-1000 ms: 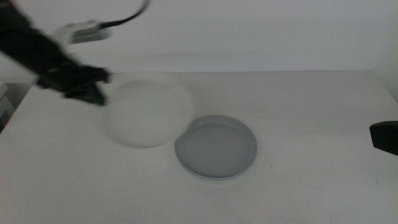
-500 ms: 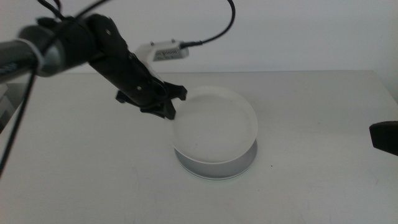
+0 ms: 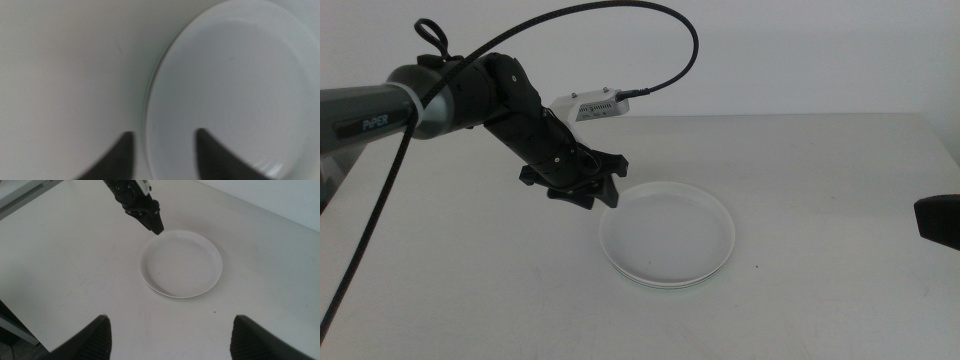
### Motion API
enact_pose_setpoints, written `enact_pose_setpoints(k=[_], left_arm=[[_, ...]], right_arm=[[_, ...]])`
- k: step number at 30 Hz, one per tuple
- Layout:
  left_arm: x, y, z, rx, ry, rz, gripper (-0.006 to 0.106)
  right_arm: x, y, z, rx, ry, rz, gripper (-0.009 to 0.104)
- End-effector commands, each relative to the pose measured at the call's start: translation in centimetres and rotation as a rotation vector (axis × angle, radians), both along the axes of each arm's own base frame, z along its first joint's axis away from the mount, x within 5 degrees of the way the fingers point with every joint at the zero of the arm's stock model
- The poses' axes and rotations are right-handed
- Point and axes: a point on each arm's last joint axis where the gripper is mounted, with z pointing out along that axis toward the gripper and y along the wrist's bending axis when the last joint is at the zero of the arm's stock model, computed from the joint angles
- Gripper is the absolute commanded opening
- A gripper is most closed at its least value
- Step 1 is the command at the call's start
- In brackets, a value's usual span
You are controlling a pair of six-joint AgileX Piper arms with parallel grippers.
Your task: Stack the three bowls on top of each other.
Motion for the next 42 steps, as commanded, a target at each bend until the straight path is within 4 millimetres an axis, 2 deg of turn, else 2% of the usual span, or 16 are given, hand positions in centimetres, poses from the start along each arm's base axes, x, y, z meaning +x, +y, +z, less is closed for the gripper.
enact_pose_setpoints(k=[1,4,5,9,14,20,26,35,39,42], left_arm=[[-0.1,-0.4,3.4,-0.059,-0.083,0.006,0.071],[-0.5,0.0,4.1,-0.063,-0.074,-0.004,0.101],[-0.6,0.2,4.7,-0.071,-0.074,-0.003,0.105],[-1.3,1.9,8.1,-0.094,-0.123,0.02,0.105],[-2.8,5.0,12.4,-0.111,-0.195,0.072,0.105],[-4.5,8.1,16.1,-0.086,-0.308,0.131,0.105],[-5.8,9.9,18.0,0.012,-0.385,0.138,0.105],[-6.4,10.2,18.9,0.042,-0.405,0.131,0.105],[-7.6,10.6,20.4,0.074,-0.421,0.151,0.105],[-9.0,11.1,21.6,0.093,-0.455,0.179,0.105]], right_arm=[[0.1,0.0,1.1,0.04,-0.07,-0.017,0.06],[0.1,0.0,1.1,0.04,-0.07,-0.017,0.06],[0.1,0.0,1.1,0.04,-0.07,-0.017,0.06],[0.1,0.0,1.1,0.04,-0.07,-0.017,0.06],[0.1,0.0,1.1,0.04,-0.07,-0.017,0.06],[0.1,0.0,1.1,0.04,-0.07,-0.017,0.06],[0.1,0.0,1.1,0.04,-0.07,-0.017,0.06],[0.2,-0.1,1.2,0.039,-0.075,-0.021,0.06],[0.7,-0.2,1.9,0.113,-0.125,-0.087,0.06],[1.9,-0.3,1.9,0.149,-0.108,-0.164,0.06]])
